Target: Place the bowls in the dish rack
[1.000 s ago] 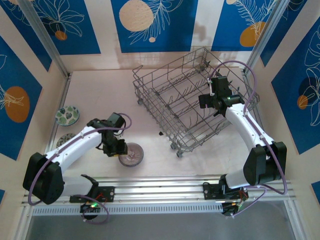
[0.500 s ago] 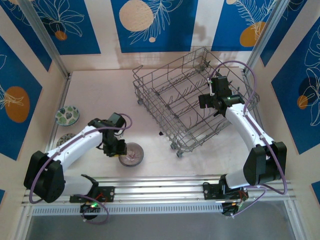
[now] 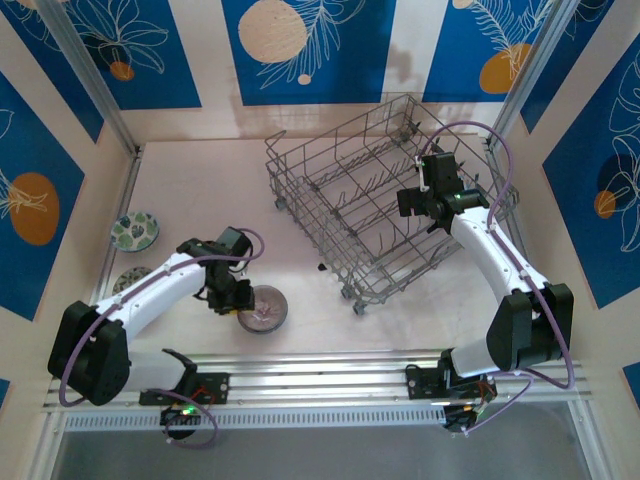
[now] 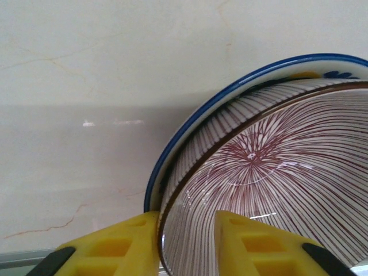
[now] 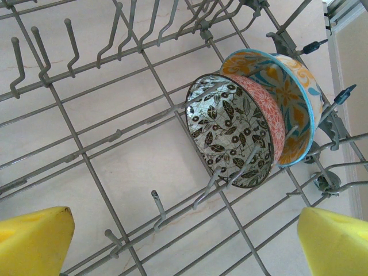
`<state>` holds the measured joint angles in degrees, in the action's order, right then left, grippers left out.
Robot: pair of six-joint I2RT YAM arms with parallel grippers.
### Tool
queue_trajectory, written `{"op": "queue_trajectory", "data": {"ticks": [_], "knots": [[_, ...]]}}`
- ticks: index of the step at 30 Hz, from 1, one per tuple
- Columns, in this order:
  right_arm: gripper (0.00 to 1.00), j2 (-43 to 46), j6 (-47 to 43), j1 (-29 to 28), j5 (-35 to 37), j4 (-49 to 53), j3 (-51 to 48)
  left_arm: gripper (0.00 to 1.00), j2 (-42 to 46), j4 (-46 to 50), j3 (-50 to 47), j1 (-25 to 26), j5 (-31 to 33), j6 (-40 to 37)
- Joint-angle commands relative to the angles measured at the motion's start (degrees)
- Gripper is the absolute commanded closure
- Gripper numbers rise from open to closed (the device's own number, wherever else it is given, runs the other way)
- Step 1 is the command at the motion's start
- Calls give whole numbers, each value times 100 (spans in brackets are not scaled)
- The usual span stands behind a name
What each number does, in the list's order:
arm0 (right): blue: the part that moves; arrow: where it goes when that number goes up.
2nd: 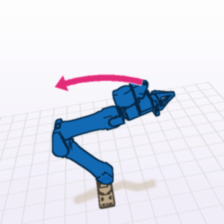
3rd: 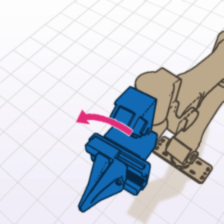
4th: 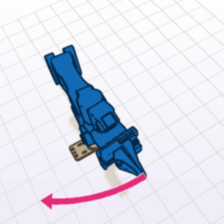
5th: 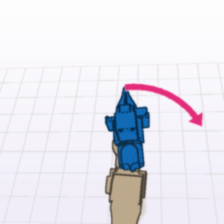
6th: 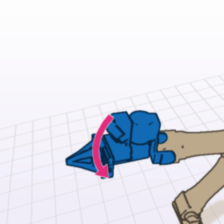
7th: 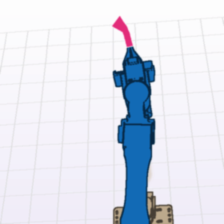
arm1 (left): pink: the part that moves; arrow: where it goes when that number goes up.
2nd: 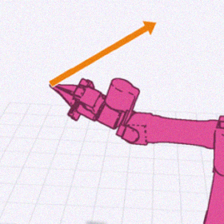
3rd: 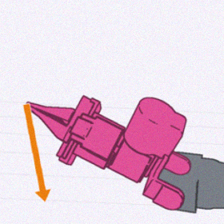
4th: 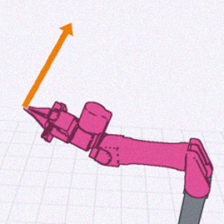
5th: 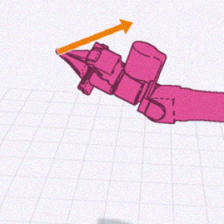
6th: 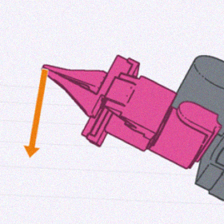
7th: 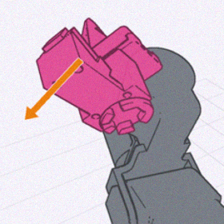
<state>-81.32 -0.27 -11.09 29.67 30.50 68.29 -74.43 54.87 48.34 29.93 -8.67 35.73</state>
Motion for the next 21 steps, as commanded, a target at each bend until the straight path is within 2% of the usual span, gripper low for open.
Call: {"op": "queue_trajectory", "data": {"ticks": [1,16,21], "knots": [[0,61,97,40,-144,51,1,74,29,-73,-52,86,-160,73],[0,148,120,22,-185,123,69,96,4,-28,144,82,-149,-78],[1,175,150,-19,-216,214,141,100,100,17,300,82,-100,-142]]}}
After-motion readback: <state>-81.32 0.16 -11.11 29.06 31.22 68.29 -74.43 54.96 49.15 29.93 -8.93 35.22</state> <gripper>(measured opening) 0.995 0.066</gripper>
